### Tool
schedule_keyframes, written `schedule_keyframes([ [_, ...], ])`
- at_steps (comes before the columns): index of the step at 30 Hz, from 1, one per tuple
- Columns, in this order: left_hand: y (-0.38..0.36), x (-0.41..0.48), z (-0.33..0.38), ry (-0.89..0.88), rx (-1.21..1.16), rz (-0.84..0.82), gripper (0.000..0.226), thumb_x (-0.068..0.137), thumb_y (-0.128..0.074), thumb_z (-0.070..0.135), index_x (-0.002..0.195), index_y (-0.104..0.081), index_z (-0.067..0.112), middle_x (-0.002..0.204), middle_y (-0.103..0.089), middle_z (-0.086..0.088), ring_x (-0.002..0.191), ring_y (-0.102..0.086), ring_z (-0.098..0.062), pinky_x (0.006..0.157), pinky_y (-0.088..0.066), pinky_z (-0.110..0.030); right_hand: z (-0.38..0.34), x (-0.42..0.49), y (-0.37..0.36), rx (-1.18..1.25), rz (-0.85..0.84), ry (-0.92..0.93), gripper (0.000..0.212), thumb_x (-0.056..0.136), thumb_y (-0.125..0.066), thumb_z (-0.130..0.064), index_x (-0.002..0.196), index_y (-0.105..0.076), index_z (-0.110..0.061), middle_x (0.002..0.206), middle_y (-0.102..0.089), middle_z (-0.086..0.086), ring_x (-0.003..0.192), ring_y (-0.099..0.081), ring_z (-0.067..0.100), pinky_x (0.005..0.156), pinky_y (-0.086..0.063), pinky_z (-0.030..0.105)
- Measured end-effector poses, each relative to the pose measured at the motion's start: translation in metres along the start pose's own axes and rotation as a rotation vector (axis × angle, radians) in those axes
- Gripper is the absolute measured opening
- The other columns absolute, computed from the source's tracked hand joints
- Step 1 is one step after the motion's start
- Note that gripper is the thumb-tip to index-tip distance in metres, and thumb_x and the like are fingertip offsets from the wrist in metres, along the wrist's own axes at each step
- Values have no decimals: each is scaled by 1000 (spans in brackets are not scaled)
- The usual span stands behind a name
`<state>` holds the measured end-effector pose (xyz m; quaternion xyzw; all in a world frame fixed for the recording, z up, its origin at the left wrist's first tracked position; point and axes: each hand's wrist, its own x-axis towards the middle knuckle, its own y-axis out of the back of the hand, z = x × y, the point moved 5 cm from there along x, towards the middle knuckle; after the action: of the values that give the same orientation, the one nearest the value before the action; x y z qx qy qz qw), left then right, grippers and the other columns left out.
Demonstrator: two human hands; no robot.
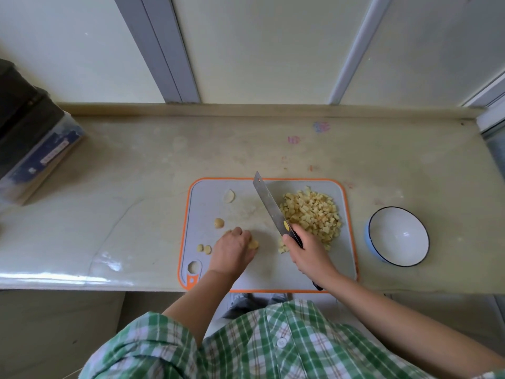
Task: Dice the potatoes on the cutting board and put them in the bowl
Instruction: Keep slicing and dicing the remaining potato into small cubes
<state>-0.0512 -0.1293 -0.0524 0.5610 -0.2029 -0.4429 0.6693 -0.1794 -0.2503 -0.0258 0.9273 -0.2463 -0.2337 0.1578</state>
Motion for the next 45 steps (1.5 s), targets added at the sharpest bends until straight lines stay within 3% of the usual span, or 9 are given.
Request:
schedule_keyframes([
  [5, -2, 28, 16, -192, 22, -95, 24, 86, -53, 4, 109, -60, 3, 105, -53, -16, 93, -56, -36, 78, -47, -44, 5, -3, 4, 4, 23, -41, 11, 97, -48, -27, 89, -54, -24, 50, -45, -7, 45, -42, 10, 46, -34, 31],
  [8, -1, 32, 16, -194, -39, -68, 33, 82, -52, -1, 114, -59, 3, 107, -52, -17, 95, -55, -37, 81, -48, -46, 6, -7, 4, -19, 24, -40, 11, 97, -48, -27, 88, -54, -27, 51, -47, -5, 44, -43, 9, 47, -35, 30],
  [11, 1, 15, 10, -43, -172, 43, 38, 76, -66, 11, 112, -59, 3, 102, -55, -17, 86, -57, -38, 71, -51, -45, 5, -12, -2, -33, -4, -40, 12, 98, -48, -27, 88, -53, -22, 51, -47, -3, 42, -42, 6, 47, -36, 28],
  [16, -3, 1, 1, 333, -346, 89, 38, 81, -69, 40, 106, -58, 14, 97, -59, -5, 86, -59, -26, 75, -47, -37, 6, -13, -14, -126, -12, -28, 15, 97, -46, -31, 86, -52, -21, 54, -47, -2, 47, -45, 11, 49, -42, 37],
  [21, -7, 5, 4, 439, -525, 127, 18, 80, -71, 32, 85, -59, 20, 82, -60, 0, 79, -58, -23, 68, -43, -32, 3, -11, -21, -223, 16, -8, 19, 96, -45, -32, 80, -45, -21, 59, -52, 7, 53, -52, 21, 57, -46, 46],
  [26, -5, 6, 5, 527, -654, 126, 13, 81, -72, 25, 84, -63, 16, 72, -63, 4, 71, -58, -14, 58, -35, -19, 6, -7, -27, -252, 41, -69, 21, 93, -47, -29, 75, -39, -21, 60, -51, 9, 54, -53, 26, 53, -48, 49],
  [31, -2, 4, 4, 621, -725, 147, 11, 82, -71, 29, 80, -68, 19, 66, -61, 11, 64, -57, -8, 61, -40, -25, -2, 4, -24, -348, 45, -91, 36, 93, -48, -20, 66, -25, -26, 58, -37, 1, 54, -54, 33, 53, -50, 49],
  [38, -5, 7, 0, 731, -762, 96, 5, 83, -72, 19, 78, -69, 19, 73, -67, 4, 72, -62, -16, 65, -44, -26, -13, 0, -23, -461, 12, 10, 23, 93, -47, -12, 74, -35, -16, 53, -37, -1, 42, -38, 13, 43, -25, 32],
  [45, -7, 9, -2, 771, -799, 78, 9, 80, -74, 19, 73, -69, 19, 69, -68, 3, 72, -65, -18, 66, -50, -29, -16, 1, -26, -531, -14, 0, 15, 92, -46, -11, 79, -38, -13, 54, -38, 0, 50, -41, 22, 46, -25, 33],
])
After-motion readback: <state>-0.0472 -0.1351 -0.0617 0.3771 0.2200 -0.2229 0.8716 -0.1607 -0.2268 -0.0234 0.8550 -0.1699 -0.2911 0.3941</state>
